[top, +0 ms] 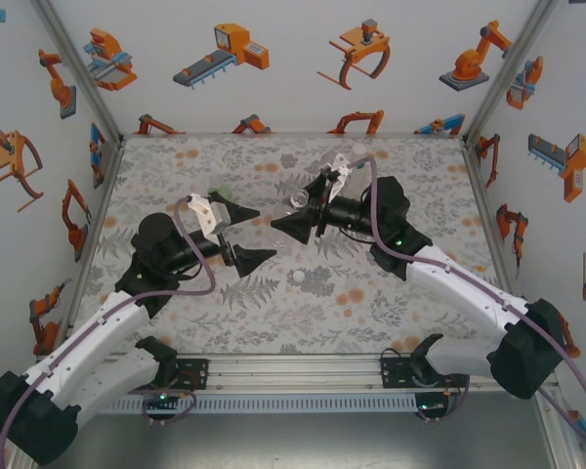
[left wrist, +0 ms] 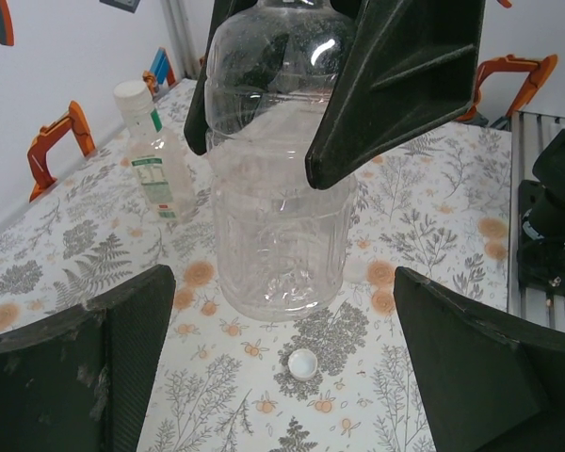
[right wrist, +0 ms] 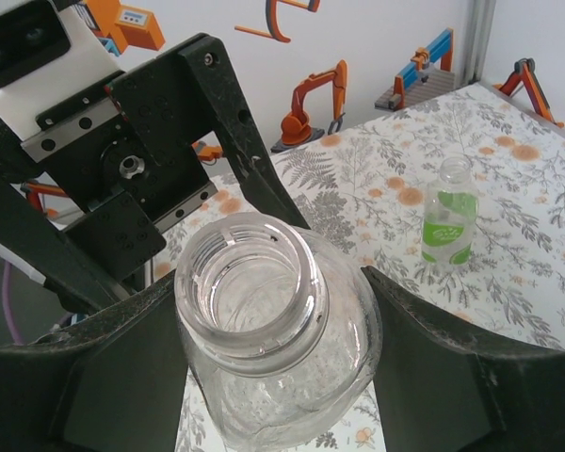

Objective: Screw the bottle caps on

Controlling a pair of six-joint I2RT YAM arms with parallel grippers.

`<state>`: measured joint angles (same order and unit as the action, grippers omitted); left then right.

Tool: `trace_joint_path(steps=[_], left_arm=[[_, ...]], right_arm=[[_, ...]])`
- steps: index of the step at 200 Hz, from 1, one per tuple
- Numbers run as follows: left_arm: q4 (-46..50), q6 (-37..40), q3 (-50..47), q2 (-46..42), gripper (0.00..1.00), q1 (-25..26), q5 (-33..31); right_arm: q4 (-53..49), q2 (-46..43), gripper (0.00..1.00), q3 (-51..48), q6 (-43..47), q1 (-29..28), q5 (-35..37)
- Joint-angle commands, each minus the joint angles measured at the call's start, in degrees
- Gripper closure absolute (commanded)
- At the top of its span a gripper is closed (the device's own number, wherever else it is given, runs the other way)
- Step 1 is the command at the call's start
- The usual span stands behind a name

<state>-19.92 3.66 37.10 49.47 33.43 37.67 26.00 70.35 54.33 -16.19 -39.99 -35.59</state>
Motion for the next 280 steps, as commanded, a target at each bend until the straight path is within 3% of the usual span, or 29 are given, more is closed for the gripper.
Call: trace_joint_path(steps=[1, 77, 143, 280], left_arm=[[-3.2, 1.2, 2.2, 0.9, 0.10, 0.6, 2.0], [-8.3, -0.2, 4.3, 6.2, 0.12, 3.3, 2.2], [-9.8, 1.5, 7.7, 10.5, 0.17, 7.1, 0.0], [-10.9, 3.0, 8.6, 11.5, 0.29, 8.9, -4.3]], right_arm=[[4.0, -1.9, 0.53, 1.7, -1.8, 0.0, -2.0], [9.0, -1.6, 0.53, 2.2, -7.5, -0.1, -3.9], [10.9, -1.2, 0.55, 1.4, -10.5, -0.6, -0.3], [11.5, -0.5, 0.57, 1.4, -11.3, -1.9, 0.0]])
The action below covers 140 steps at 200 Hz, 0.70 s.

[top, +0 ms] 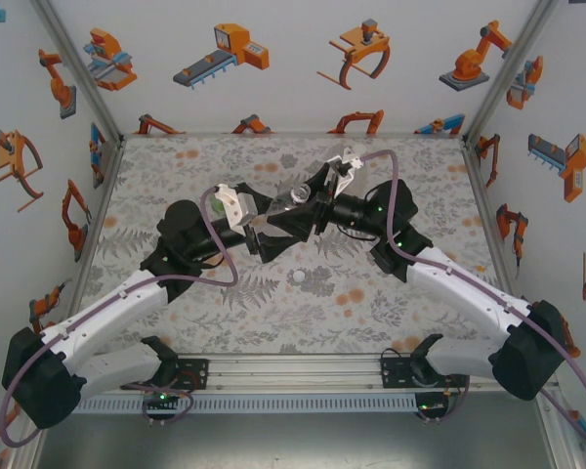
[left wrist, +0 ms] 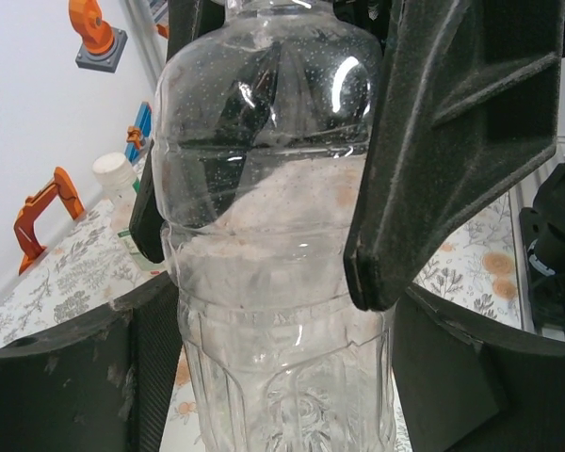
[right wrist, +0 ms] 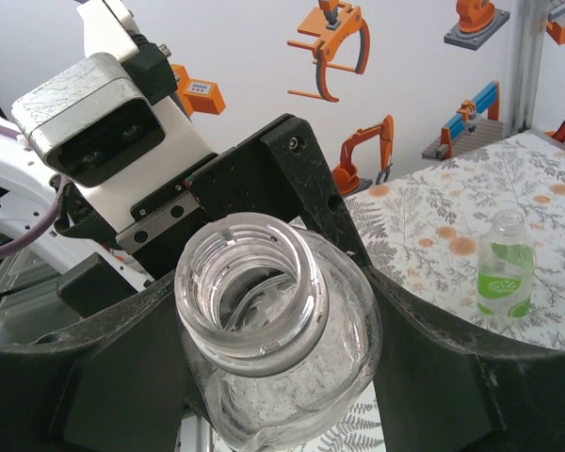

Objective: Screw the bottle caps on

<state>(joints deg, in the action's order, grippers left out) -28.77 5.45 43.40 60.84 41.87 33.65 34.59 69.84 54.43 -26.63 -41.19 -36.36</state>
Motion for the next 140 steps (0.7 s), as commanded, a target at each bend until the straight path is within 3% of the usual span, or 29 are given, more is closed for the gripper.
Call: trace_joint_path(steps=[1, 65, 121, 140], left_arm=[[-2.1, 1.2, 2.3, 0.2, 0.29, 0.5, -0.3], [-0.6, 1.7, 3.2, 0.3, 0.34, 1.1, -0.3], [0.5, 2.3, 1.8, -1.6, 0.52, 1.5, -3.4], [1.4, 2.7, 1.3, -2.4, 0.58, 1.5, -5.9]], right_arm=[[2.9, 0.0, 0.57, 1.2, -0.9, -0.7, 0.7], [2.9, -0.7, 0.57, 0.7, -1.0, -0.9, 0.8], [2.9, -2.4, 0.57, -0.8, -0.4, -1.0, 2.2], [2.9, -3.1, 0.44, -1.4, 0.1, -1.0, 3.6]])
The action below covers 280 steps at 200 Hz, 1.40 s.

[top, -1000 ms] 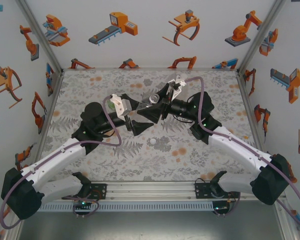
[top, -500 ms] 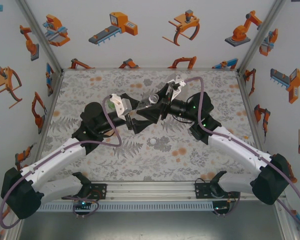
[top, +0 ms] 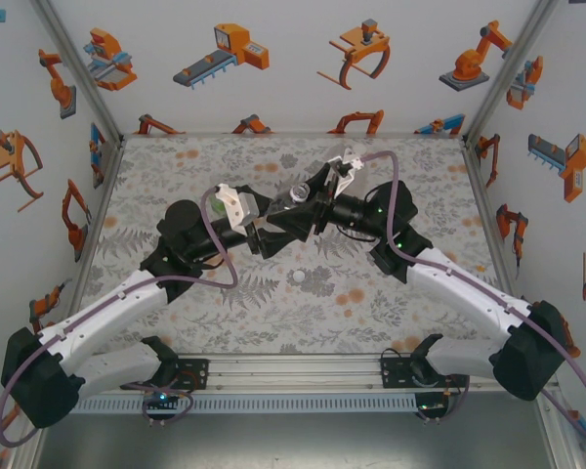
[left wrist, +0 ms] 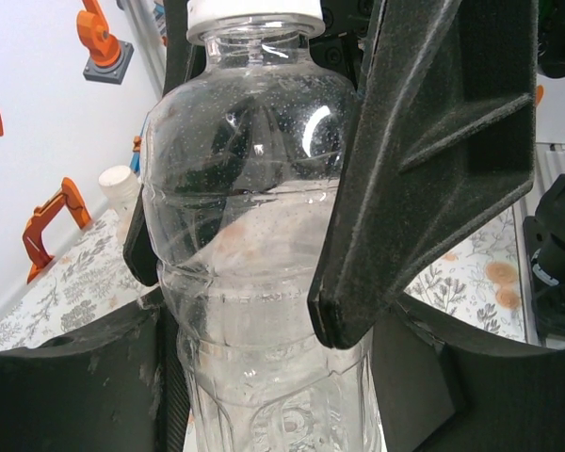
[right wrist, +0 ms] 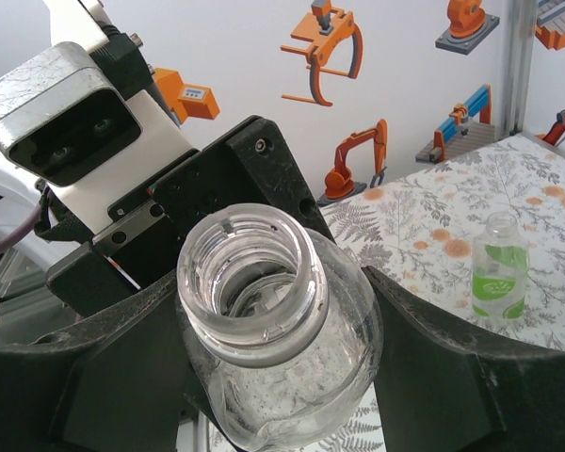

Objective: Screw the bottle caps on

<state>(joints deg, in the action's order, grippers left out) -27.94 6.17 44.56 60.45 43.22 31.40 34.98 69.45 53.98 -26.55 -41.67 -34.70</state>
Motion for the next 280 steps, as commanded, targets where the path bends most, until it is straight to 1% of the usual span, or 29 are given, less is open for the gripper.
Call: trace_joint_path(steps=[1, 15, 23, 52, 71, 82, 106, 125, 147, 183, 205, 224, 248, 280], left_arm=[[0.7, 2.0, 0.1, -2.0, 0.58, 0.1, -3.8], [2.2, 2.3, -0.1, -2.7, 0.62, 0.1, -5.3], [3.1, 2.7, -0.3, -3.3, 0.63, 0.2, -5.9], [7.6, 4.0, -0.3, -5.8, 0.68, 0.1, -9.2], [13.0, 5.6, 0.6, -7.7, 0.72, 0.0, -11.3], [16.8, 6.7, 1.4, -8.5, 0.74, -0.1, -12.7], [25.5, 9.0, 4.2, -9.4, 0.84, -0.8, -14.0], [30.6, 9.6, 6.1, -9.6, 0.88, -2.3, -12.8], [34.5, 8.4, 7.6, -9.8, 0.89, -6.2, -9.8], [35.6, 5.3, 7.4, -9.8, 0.99, -13.8, -6.9], [34.5, 4.7, 6.6, -9.1, 0.99, -16.5, -5.0], [34.5, 5.6, 6.2, -8.7, 1.00, -17.3, -4.2], [35.5, 6.8, 5.4, -9.5, 1.00, -17.2, -5.8], [34.8, 7.4, 2.2, -12.7, 1.00, -17.3, -7.4]], right_arm=[[2.5, -2.7, 0.43, -0.9, 0.1, -0.5, 1.9], [1.7, -3.8, 0.31, -1.3, 1.0, -0.5, 3.1], [0.6, -4.6, 0.27, -1.5, 1.8, -0.5, 4.0], [-5.0, -8.4, 0.20, -1.9, 6.9, -0.5, 7.6], [-8.8, -10.5, 0.19, -1.9, 9.9, -0.5, 11.1], [-12.0, -11.3, 0.19, -1.5, 11.4, -0.5, 13.5], [-21.9, -12.1, 0.19, 0.1, 15.0, -0.5, 19.1], [-27.1, -12.0, 0.20, 0.2, 16.6, -0.5, 23.6], [-30.2, -11.7, 0.20, -0.2, 17.0, -0.5, 26.0], [-34.7, -9.7, 0.21, -1.8, 16.4, -0.5, 29.5], [-40.7, -6.6, 0.24, -1.5, 16.1, -0.4, 32.9], [-44.3, -4.1, 0.27, -1.7, 13.5, -0.4, 34.8], [-47.6, -1.4, 0.33, -1.5, 9.3, -0.4, 35.3], [-49.9, 3.2, 0.34, -1.4, 1.9, -0.3, 36.0]])
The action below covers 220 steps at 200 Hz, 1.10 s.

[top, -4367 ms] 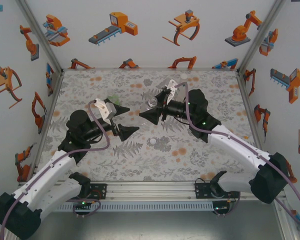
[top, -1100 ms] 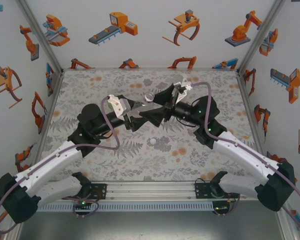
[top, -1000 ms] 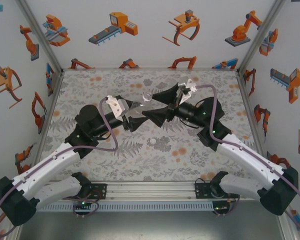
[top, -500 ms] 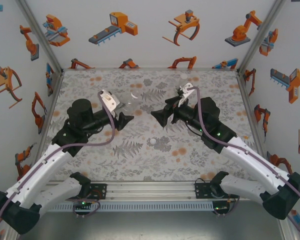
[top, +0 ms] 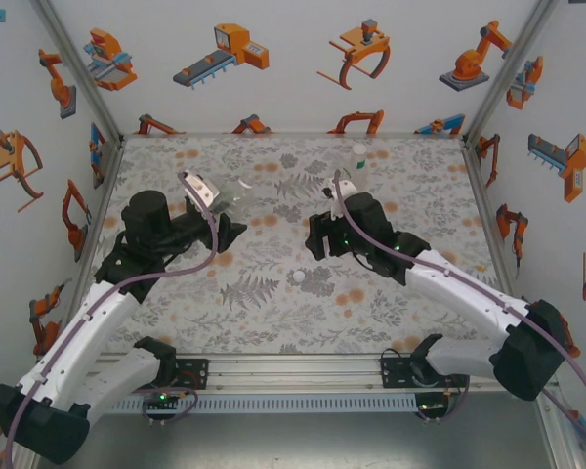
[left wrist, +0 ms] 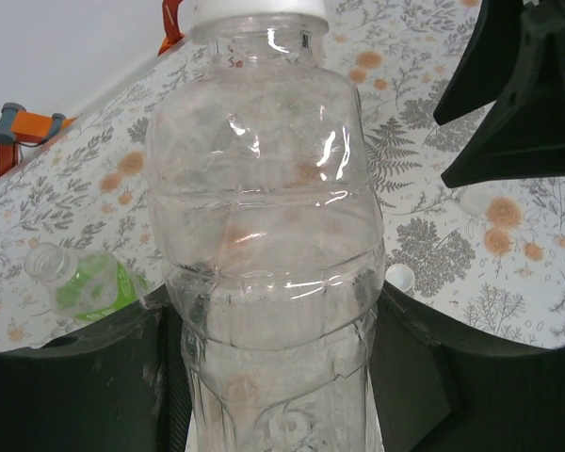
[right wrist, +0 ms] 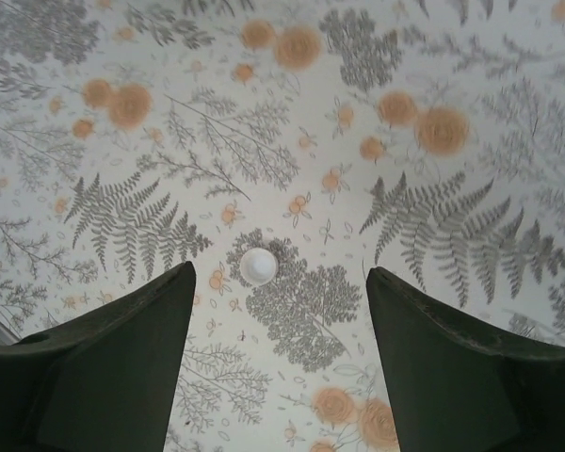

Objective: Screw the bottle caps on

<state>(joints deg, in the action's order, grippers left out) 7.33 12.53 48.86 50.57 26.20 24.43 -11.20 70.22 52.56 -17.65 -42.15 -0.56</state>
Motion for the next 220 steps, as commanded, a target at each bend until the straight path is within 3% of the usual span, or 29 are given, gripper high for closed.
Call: trace_joint_path(steps=[1, 60, 103, 220], left_arm=[[-0.5, 1.0, -2.1, -2.9, 1.00, -0.2, -0.5], [-0.4, 1.0, -2.4, -3.8, 1.00, -0.2, 0.7], [-0.4, 0.6, -2.3, -3.7, 1.00, -0.3, 2.2], [-0.4, 1.1, -3.3, -3.8, 0.99, -0.3, -0.1]], right_arm=[[-3.9, 2.6, 0.34, 0.1, -7.2, 0.1, 1.9], [-9.5, 11.9, 0.34, 5.6, -14.0, 0.2, -0.2], [-11.7, 13.5, 0.35, 6.8, -18.5, 0.2, 0.6], [-18.4, 21.2, 0.43, 13.0, -18.4, -1.3, -0.9]])
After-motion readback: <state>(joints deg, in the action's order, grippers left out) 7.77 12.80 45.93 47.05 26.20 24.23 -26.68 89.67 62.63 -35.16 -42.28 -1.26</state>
